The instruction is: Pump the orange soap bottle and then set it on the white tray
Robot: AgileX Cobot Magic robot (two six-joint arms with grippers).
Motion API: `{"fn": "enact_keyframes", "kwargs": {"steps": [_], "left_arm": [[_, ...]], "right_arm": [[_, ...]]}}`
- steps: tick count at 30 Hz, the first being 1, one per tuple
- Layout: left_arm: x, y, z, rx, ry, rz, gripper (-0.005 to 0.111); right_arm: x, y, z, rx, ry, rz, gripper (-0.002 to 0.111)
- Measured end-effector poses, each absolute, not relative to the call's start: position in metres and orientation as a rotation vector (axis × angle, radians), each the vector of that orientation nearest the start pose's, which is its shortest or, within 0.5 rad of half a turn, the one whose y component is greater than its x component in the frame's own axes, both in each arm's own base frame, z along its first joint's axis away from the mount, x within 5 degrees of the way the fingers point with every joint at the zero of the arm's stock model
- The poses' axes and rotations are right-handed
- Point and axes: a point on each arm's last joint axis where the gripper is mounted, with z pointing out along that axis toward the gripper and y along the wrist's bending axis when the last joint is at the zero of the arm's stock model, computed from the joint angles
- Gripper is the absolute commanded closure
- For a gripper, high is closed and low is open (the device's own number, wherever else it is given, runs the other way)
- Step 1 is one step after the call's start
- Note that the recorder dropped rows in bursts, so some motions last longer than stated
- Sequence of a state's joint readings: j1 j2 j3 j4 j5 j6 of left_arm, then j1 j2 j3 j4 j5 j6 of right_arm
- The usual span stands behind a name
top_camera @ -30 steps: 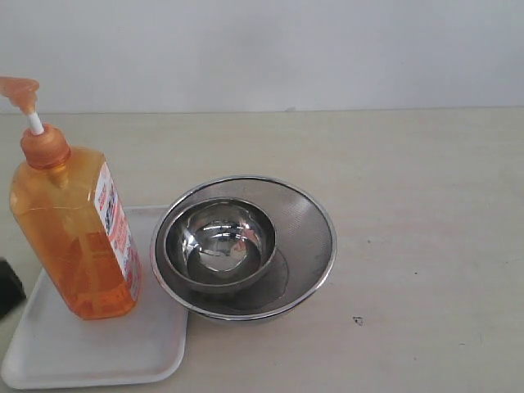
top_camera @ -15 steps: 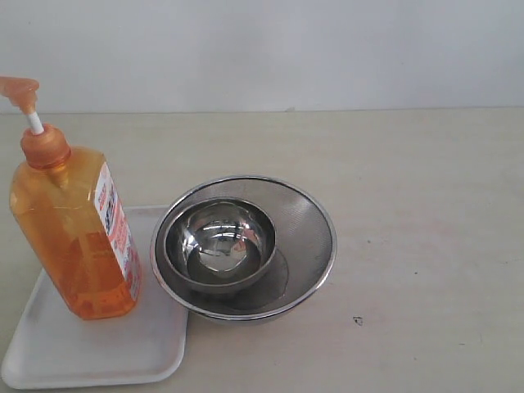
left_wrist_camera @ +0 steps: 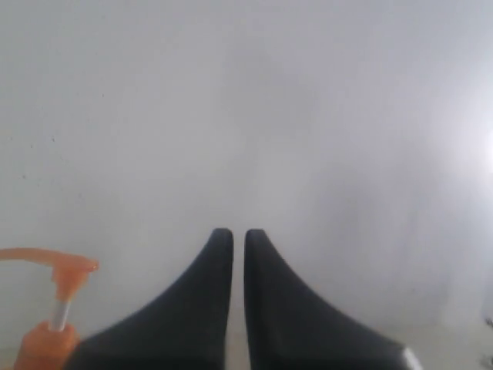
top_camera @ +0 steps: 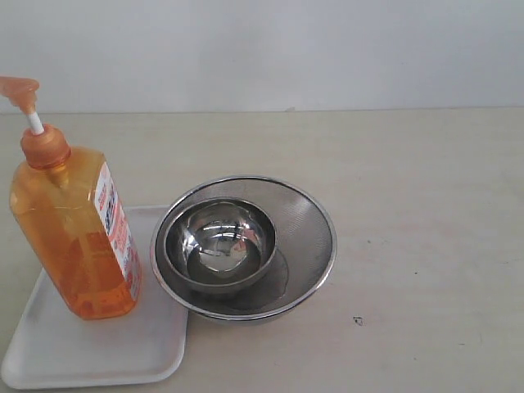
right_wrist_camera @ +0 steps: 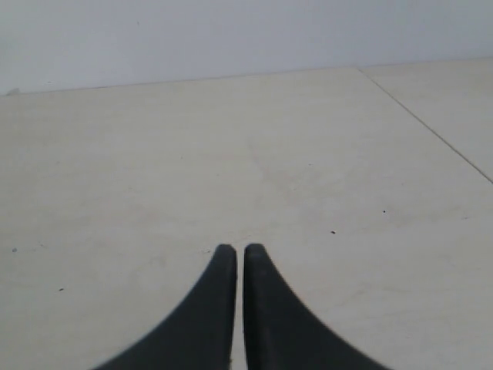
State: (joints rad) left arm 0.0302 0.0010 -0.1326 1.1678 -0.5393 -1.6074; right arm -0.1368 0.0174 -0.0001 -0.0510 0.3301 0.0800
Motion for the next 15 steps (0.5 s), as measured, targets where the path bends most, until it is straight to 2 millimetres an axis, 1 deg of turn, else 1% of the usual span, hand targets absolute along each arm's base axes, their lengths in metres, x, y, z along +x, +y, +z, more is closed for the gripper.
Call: {"fn": "enact_keyframes", "kwargs": {"steps": [2,5,8,10,11,12,13,14,15], "left_arm": [[0.031,-0.038,0.277,0.071,1.156,-0.710,0.102],[0.032,-0.029,0.282,-0.079,1.094,-0.767,0.102],[0.034,-0.020,0.283,-0.182,1.056,-0.737,0.102],[0.037,-0.009,0.281,-0.257,1.057,-0.600,0.102],[0.040,-0.003,0.276,-0.279,1.090,-0.498,0.102],[0.042,-0.002,0.271,-0.275,1.118,-0.444,0.102],[0.046,-0.001,0.260,-0.247,1.172,-0.353,0.102],[0.047,0.000,0.254,-0.233,1.194,-0.323,0.102],[0.051,0.000,0.241,-0.213,1.244,-0.276,0.102]], "right_arm": [[0.054,-0.009,0.182,0.166,1.824,-0.089,0.107],[0.054,-0.009,0.182,0.166,1.824,-0.089,0.107],[0.054,-0.009,0.182,0.166,1.824,-0.089,0.107],[0.054,-0.009,0.182,0.166,1.824,-0.089,0.107],[0.054,-0.009,0.182,0.166,1.824,-0.089,0.107],[0.054,-0.009,0.182,0.166,1.824,-0.089,0.107],[0.054,-0.009,0.182,0.166,1.824,-0.089,0.107],[0.054,-0.009,0.182,0.166,1.824,-0.089,0.107],[0.054,-0.009,0.182,0.166,1.824,-0.089,0.107]]}}
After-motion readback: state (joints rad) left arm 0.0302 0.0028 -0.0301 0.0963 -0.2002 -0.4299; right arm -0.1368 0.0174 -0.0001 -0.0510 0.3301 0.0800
